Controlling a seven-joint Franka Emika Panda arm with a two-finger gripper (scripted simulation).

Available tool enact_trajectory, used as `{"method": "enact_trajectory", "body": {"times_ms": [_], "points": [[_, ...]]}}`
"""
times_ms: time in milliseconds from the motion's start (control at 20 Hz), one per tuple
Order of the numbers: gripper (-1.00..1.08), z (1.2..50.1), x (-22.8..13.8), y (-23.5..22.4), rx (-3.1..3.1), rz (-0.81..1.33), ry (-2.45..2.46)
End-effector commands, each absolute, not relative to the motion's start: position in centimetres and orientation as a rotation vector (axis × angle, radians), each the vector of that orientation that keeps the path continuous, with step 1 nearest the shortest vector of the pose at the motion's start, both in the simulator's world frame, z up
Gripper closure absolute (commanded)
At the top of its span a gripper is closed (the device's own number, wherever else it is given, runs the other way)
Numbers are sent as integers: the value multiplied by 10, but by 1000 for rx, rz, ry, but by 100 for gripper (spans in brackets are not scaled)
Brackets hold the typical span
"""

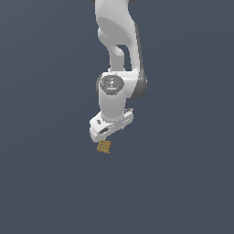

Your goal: Pick up the object and move it to a goal position.

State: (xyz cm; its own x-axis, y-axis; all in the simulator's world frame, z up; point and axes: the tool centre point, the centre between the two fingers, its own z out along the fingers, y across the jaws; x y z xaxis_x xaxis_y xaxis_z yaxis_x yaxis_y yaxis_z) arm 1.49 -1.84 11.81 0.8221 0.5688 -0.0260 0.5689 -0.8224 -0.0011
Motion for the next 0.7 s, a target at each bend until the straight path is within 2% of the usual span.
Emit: {"method": "enact_trajectory", "body": {"times_ms": [0,650], "points": [[-92,113,17,-22,2960,-38,1032],[-92,87,25,-43,2751,-26,1510]]}}
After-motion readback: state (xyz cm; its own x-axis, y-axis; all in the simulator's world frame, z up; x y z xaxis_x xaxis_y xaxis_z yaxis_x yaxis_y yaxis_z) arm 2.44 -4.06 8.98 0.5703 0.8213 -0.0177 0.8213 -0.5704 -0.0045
